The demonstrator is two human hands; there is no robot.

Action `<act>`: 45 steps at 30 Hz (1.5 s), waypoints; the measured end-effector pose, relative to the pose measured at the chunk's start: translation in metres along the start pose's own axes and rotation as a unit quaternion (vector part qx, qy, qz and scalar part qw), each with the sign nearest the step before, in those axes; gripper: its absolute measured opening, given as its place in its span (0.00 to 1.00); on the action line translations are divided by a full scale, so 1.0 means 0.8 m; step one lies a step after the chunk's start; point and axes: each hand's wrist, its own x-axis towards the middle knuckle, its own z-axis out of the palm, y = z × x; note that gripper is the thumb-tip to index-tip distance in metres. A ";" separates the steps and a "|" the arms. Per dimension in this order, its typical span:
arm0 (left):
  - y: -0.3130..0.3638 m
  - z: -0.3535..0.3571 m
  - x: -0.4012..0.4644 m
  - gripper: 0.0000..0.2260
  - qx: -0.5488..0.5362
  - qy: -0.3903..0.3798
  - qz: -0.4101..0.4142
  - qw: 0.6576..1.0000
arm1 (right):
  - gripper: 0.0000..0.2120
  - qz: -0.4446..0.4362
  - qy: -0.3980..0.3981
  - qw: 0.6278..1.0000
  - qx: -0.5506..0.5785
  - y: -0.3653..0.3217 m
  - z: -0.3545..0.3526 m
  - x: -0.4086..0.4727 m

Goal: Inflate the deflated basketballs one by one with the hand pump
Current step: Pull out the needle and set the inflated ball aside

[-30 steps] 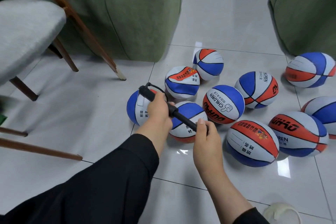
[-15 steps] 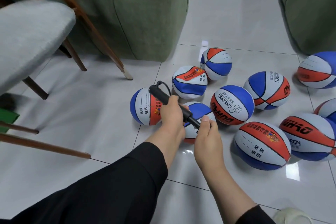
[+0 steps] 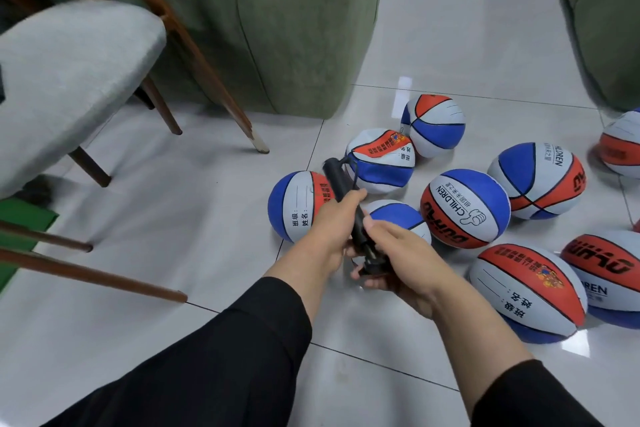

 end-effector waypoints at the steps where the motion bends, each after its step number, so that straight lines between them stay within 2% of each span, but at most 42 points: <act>1: 0.002 -0.001 -0.001 0.23 0.012 -0.018 -0.004 1.000 | 0.17 0.008 -0.002 1.000 -0.014 -0.001 -0.001 0.004; 3: 0.006 -0.011 0.005 0.28 0.005 0.004 0.009 1.000 | 0.14 0.024 0.005 1.000 -0.018 -0.004 0.000 0.011; 5: 0.003 -0.030 0.021 0.25 0.016 0.130 0.084 0.988 | 0.11 0.041 0.024 0.999 0.020 -0.009 0.002 0.018; 7: 0.000 -0.054 0.040 0.17 0.115 0.264 0.159 0.944 | 0.09 0.060 0.043 0.995 0.074 -0.015 0.004 0.024; 8: 0.001 -0.062 0.046 0.13 0.169 0.297 0.183 0.922 | 0.08 0.068 0.052 0.992 0.091 -0.018 0.005 0.028; 9: 0.005 -0.067 0.051 0.09 0.230 0.299 0.197 0.905 | 0.07 0.072 0.063 0.990 0.100 -0.021 0.006 0.032; 10: 0.009 -0.070 0.057 0.10 0.302 0.282 0.215 0.885 | 0.06 0.071 0.074 0.989 0.102 -0.023 0.008 0.037; 11: 0.013 -0.070 0.066 0.15 0.391 0.254 0.235 0.853 | 0.07 0.065 0.083 0.989 0.104 -0.024 0.009 0.042; 14: 0.015 -0.068 0.086 0.28 0.613 0.151 0.287 0.720 | 0.13 0.036 0.101 0.990 0.093 -0.022 0.012 0.056; 15: 0.012 -0.070 0.096 0.31 0.650 0.109 0.280 0.698 | 0.13 0.031 0.103 0.991 0.083 -0.021 0.013 0.061; 17: 0.003 -0.080 0.113 0.35 0.689 0.050 0.236 0.683 | 0.11 0.023 0.104 0.993 0.055 -0.019 0.013 0.070; 19: -0.009 -0.098 0.120 0.32 0.687 0.070 0.231 0.685 | 0.10 0.009 0.103 0.994 0.019 -0.019 0.014 0.079; 22: -0.022 -0.133 0.113 0.26 0.631 0.241 0.265 0.688 | 0.08 -0.020 0.104 0.994 -0.034 -0.018 0.022 0.091; 24: -0.028 -0.156 0.110 0.28 0.583 0.297 0.275 0.704 | 0.07 -0.027 0.104 0.992 -0.060 -0.016 0.031 0.099; 25: -0.031 -0.166 0.112 0.31 0.564 0.282 0.267 0.729 | 0.08 -0.027 0.103 0.991 -0.077 -0.014 0.037 0.104; 27: -0.035 -0.181 0.116 0.41 0.550 0.189 0.216 0.785 | 0.05 -0.020 0.102 0.986 -0.129 -0.008 0.049 0.114; 29: -0.043 -0.191 0.118 0.47 0.518 0.101 0.164 0.833 | 0.05 -0.003 0.104 0.979 -0.176 0.002 0.061 0.128; 33: -0.066 -0.222 0.121 0.45 0.424 0.083 0.174 0.885 | 0.11 0.036 0.144 0.968 -0.200 0.033 0.077 0.156; 36: -0.071 -0.245 0.116 0.44 0.417 0.064 0.179 0.889 | 0.11 0.034 0.176 0.955 -0.236 0.053 0.085 0.168; 40: -0.082 -0.255 0.104 0.41 0.492 0.046 0.227 0.839 | 0.08 0.027 0.140 0.959 -0.246 0.072 0.098 0.177; 45: -0.090 -0.277 0.110 0.55 0.485 0.049 0.197 0.851 | 0.09 0.026 0.151 0.962 -0.225 0.080 0.108 0.196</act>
